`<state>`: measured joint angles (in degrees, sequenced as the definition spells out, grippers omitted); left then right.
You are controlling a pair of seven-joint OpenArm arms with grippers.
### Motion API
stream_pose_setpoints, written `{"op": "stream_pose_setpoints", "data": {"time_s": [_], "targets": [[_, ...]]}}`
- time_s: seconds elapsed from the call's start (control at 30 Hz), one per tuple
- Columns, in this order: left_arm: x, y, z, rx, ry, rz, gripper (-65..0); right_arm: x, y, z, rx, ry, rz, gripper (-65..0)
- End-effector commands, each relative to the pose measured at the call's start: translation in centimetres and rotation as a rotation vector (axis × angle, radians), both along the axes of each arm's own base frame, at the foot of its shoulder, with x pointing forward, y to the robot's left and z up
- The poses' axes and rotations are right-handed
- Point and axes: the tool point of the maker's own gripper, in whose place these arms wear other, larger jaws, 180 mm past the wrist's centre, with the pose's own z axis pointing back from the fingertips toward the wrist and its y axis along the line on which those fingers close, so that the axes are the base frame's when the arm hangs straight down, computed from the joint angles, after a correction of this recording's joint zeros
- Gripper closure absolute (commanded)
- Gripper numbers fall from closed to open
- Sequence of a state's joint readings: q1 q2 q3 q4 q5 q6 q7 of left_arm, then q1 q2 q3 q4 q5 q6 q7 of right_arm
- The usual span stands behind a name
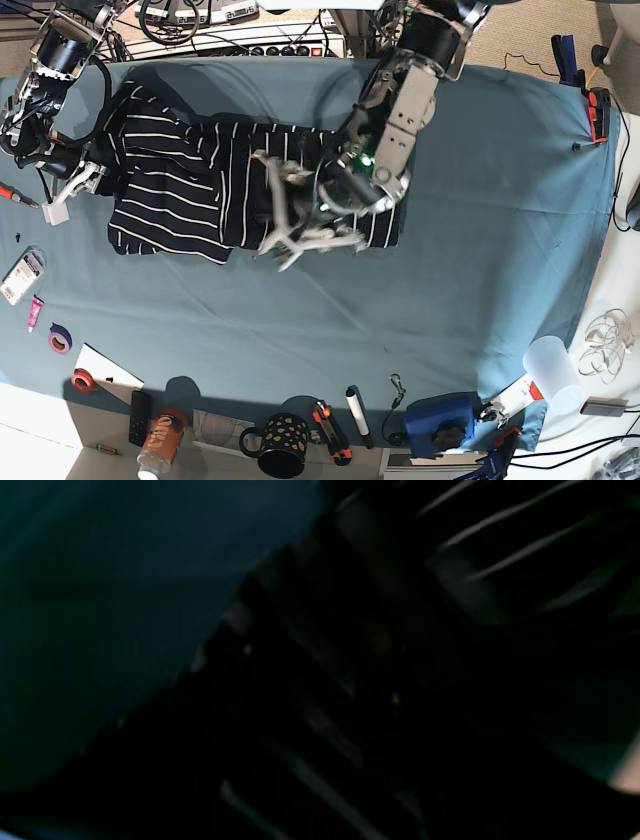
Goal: Layout the t-shirt on the table in an organized manner, then fold the t-shirt properly
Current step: 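Fold the hem end with left gripper toward the right gripper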
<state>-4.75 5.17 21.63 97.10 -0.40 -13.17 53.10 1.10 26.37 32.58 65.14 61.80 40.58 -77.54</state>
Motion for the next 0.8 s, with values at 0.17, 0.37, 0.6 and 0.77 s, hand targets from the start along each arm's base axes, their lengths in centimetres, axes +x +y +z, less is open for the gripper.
{"op": "stream_pose_setpoints", "data": {"time_s": [0.17,0.37,0.6,0.77], "targets": [[0.6,0.1,-2.5,0.047,0.036,-0.005,-23.4,-0.9,-1.1,-0.5,-0.053,0.061,0.011,-36.4],[0.5,-0.2,-2.0,0.021,0.043,-0.008,-23.4,-0.8,-1.0,-0.4,-0.051,0.058,0.011,-36.4],[0.6,-0.8,6.6,-0.133,-0.108,-0.017,-23.4,0.2,0.2,1.2,0.051,-0.024,0.006,-36.4],[-0.7,-0.5,5.3,-0.118,-0.063,-0.014,-23.4,1.4,1.1,3.4,0.162,-0.128,-0.008,-36.4]]}}
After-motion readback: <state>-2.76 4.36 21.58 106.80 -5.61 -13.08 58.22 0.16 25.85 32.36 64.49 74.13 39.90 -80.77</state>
